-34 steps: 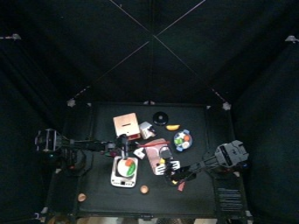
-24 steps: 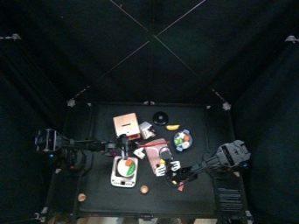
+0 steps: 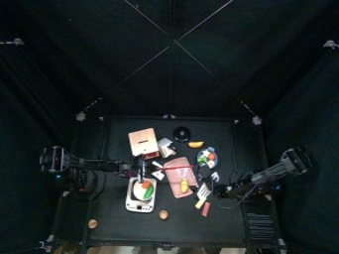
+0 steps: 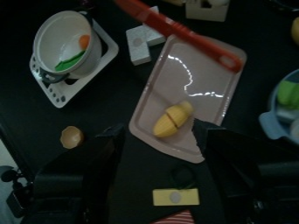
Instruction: Regrasp knife
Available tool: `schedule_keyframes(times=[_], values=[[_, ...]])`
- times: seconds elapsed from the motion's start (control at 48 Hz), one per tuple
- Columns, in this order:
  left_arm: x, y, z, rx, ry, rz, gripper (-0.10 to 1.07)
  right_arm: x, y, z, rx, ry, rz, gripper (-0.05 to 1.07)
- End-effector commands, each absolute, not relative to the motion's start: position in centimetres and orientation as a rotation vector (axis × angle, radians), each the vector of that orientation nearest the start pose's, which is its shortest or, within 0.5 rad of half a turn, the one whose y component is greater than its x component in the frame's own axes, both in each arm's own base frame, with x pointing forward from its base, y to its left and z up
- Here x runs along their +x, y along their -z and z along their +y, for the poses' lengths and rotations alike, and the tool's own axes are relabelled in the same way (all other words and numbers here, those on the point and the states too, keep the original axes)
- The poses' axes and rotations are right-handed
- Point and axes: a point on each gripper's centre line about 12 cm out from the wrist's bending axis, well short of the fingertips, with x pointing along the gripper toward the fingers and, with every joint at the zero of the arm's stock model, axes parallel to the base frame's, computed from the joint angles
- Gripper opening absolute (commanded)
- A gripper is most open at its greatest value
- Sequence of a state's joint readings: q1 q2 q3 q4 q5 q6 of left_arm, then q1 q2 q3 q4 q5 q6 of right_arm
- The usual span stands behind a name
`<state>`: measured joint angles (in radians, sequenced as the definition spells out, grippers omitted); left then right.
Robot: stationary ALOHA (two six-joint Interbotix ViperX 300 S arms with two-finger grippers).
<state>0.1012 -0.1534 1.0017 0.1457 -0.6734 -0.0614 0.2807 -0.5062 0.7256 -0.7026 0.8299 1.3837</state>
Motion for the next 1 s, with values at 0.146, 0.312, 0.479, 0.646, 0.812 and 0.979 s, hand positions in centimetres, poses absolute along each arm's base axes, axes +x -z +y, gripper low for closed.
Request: schedule_keyframes(times=[0.146, 0.312, 0.479, 0.646, 0.812, 0.979], values=[[34.5, -19.6, 0.9, 0.030, 0.032, 0.143, 0.43, 26.5, -27.2, 0.2, 0.288, 0.380, 0.676, 0.94], [35.6, -19.5, 0.6, 0.012, 0.029, 0.140, 0.43, 26.8, -25.9, -0.1, 0.219, 0.330, 0.701, 0.94], [36.5, -19.3, 0.7, 0.000, 0.022, 0.143, 0.43, 26.8, -24.6, -0.1, 0.189, 0.314, 0.728, 0.93], [37.5, -19.0, 0.7, 0.002, 0.022, 0.146, 0.43, 26.6, -23.7, 0.3, 0.191, 0.290, 0.740, 0.88], [38.4, -19.1, 0.7, 0.003, 0.024, 0.138, 0.43, 26.4, -23.1, 0.3, 0.183, 0.285, 0.749, 0.77], [38.8, -18.8, 0.7, 0.002, 0.023, 0.144, 0.43, 26.4, -23.1, 0.3, 0.172, 0.280, 0.742, 0.64]])
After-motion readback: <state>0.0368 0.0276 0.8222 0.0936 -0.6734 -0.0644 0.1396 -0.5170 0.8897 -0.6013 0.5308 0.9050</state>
